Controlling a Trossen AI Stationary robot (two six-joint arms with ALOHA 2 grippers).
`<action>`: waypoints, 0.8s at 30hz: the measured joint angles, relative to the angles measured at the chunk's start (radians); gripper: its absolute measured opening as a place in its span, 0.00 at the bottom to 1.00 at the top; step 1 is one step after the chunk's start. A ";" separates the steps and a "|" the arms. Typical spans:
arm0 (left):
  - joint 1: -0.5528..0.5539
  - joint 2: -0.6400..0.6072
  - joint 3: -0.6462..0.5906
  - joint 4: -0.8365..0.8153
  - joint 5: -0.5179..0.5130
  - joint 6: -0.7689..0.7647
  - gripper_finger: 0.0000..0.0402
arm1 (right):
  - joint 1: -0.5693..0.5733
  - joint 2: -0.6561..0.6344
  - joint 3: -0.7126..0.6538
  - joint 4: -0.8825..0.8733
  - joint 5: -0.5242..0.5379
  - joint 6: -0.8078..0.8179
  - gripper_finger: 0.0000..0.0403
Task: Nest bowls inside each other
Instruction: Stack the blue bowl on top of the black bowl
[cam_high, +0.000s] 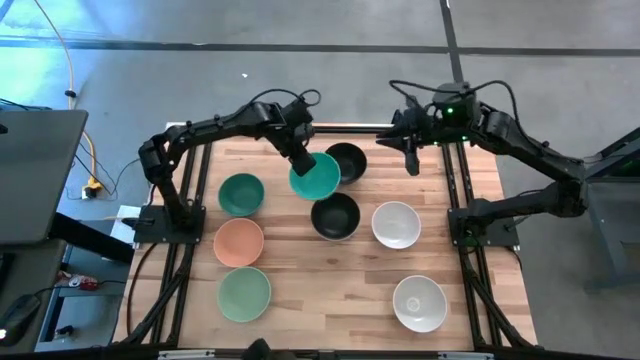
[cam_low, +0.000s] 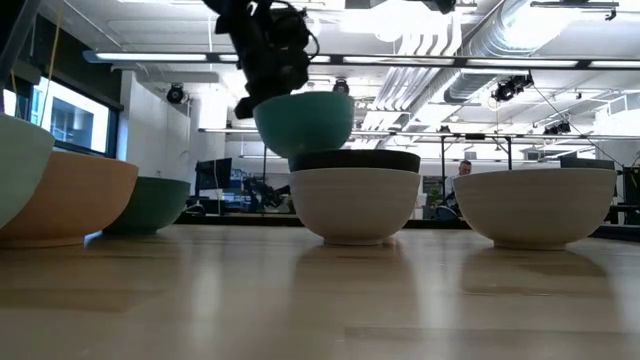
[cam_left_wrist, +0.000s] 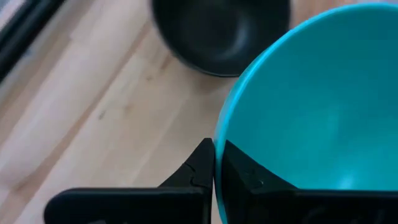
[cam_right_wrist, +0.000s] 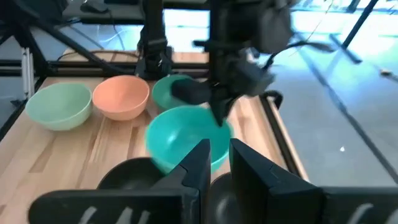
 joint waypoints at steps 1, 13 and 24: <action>-0.013 0.000 0.000 0.000 0.000 -0.009 0.01 | -0.007 -0.008 0.000 0.001 0.000 -0.001 0.13; -0.119 0.005 0.000 0.094 0.031 -0.112 0.01 | -0.083 -0.079 0.000 -0.009 0.000 -0.003 0.13; -0.190 0.067 0.006 0.133 0.050 -0.174 0.01 | -0.084 -0.080 0.000 -0.056 0.000 -0.011 0.13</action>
